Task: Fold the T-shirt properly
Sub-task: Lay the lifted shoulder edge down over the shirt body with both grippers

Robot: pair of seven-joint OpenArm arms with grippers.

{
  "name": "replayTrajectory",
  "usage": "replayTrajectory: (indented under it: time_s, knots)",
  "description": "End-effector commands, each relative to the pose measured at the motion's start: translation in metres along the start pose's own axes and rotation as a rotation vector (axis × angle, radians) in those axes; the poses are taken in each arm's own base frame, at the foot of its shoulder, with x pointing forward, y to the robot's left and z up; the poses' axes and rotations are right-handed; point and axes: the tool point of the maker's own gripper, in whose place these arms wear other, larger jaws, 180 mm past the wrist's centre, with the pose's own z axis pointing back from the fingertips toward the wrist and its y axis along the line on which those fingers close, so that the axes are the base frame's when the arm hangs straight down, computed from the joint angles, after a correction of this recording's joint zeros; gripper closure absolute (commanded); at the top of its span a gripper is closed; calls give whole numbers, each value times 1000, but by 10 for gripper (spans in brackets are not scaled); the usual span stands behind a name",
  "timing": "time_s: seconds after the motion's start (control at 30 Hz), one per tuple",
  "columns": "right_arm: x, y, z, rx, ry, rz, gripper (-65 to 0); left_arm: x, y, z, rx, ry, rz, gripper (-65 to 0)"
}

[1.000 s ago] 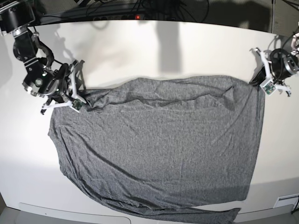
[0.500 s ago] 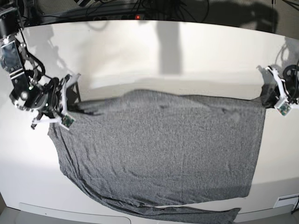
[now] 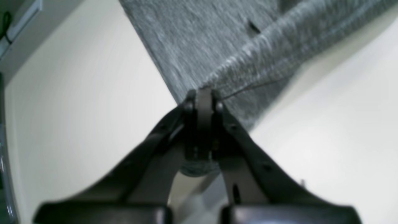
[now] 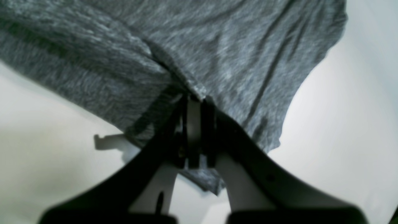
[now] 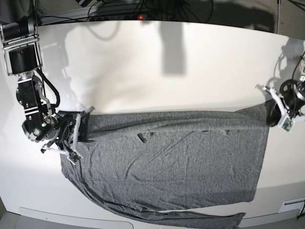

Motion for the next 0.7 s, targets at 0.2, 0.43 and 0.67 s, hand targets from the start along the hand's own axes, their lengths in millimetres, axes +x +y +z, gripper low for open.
replayTrajectory:
  time_s: [0.2,0.43,0.67]
  knots:
    - [19,-29,-4,-49,-22,-29,0,26,37,-27,84,-72,-48,0]
    - [25,-35,-7,-62,-62,-25,0,15,28,-53,60,-46,-61,0]
    - [31,-47,-8,-130,-97,-27,0,19,18,-64,46,-66,-23,0]
